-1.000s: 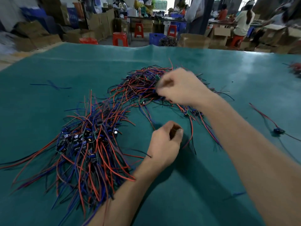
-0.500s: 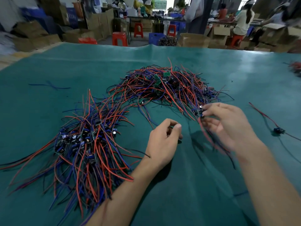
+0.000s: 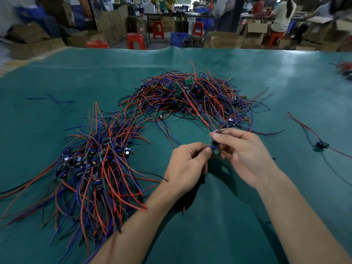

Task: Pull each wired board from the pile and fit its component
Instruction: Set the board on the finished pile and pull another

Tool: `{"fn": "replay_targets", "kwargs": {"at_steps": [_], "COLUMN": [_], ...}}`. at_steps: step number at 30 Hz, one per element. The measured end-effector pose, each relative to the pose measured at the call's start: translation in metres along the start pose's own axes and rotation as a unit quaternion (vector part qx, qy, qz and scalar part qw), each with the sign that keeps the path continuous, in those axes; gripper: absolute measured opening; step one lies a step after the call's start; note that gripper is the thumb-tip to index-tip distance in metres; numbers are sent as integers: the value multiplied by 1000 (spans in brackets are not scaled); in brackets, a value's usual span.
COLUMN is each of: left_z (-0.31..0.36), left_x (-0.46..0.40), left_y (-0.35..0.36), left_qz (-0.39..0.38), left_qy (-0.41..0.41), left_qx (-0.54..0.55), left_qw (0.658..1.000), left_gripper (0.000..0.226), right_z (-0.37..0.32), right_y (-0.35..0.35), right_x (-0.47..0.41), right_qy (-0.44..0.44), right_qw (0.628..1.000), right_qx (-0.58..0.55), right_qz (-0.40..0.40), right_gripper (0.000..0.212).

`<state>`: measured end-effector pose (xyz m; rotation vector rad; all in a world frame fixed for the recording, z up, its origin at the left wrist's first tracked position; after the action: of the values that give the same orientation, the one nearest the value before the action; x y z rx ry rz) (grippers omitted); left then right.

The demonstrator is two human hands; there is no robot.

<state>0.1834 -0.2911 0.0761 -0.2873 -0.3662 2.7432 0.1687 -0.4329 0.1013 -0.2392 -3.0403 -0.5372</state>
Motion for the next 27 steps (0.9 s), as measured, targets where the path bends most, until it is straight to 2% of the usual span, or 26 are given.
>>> {"fn": "replay_targets", "kwargs": {"at_steps": [2, 4, 7, 10, 13, 14, 16, 18, 20, 21, 23, 25, 27], "left_z": [2, 3, 3, 3, 2, 0, -2, -2, -1, -1, -2, -2, 0], "left_x": [1, 1, 2, 3, 2, 1, -1, -2, -2, -2, -2, -3, -1], "left_y": [-1, -1, 1, 2, -2, -4, -7, -8, -8, -9, -9, -5, 0], "left_qz": [-12, -24, -47, -52, -5, 25, 71, 85, 79, 74, 62, 35, 7], "left_qy": [0, -3, -6, -1, 10, 10, 0, -5, -2, -1, -3, -3, 6], "left_qx": [15, 17, -1, 1, -5, -6, -2, 7, 2, -6, -15, -9, 0], "left_qw": [1000, 1000, 999, 999, 1000, 1000, 997, 996, 997, 997, 998, 999, 1000], "left_gripper": [33, 32, 31, 30, 29, 28, 26, 25, 26, 27, 28, 28, 27], "right_z": [-2, -5, -16, -28, -32, -29, -19, -3, 9, 11, 9, -1, -23], "right_y": [-2, -8, -26, -51, -76, -78, -66, -31, 4, 13, 17, 11, 2], "right_x": [-1, -2, -4, -2, 2, 2, -3, -7, -2, 1, 4, 4, 6], "right_qy": [-15, -65, -151, -213, -225, -210, -154, -109, -121, -146, -189, -221, -270], "right_qw": [1000, 996, 974, 937, 889, 884, 916, 965, 971, 962, 943, 937, 931], "right_qx": [-1, 31, 72, 72, 25, 7, 16, 96, 190, 227, 272, 266, 227], "right_qz": [12, 54, 153, 268, 398, 418, 371, 220, 76, 46, 35, 44, 96], "right_gripper": [7, 12, 17, 21, 22, 23, 25, 28, 26, 23, 21, 14, 17]}}
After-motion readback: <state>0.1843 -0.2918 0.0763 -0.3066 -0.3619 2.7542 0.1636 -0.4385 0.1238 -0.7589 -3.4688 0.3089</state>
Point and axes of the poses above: each hand's wrist, its own x-axis away from the middle knuckle, its own y-axis out of the palm, z = x × y, the point moved 4 cm from there along -x, towards the middle knuckle, and after that the axes turned 6 degrees about -x, right-handed, at the moved point
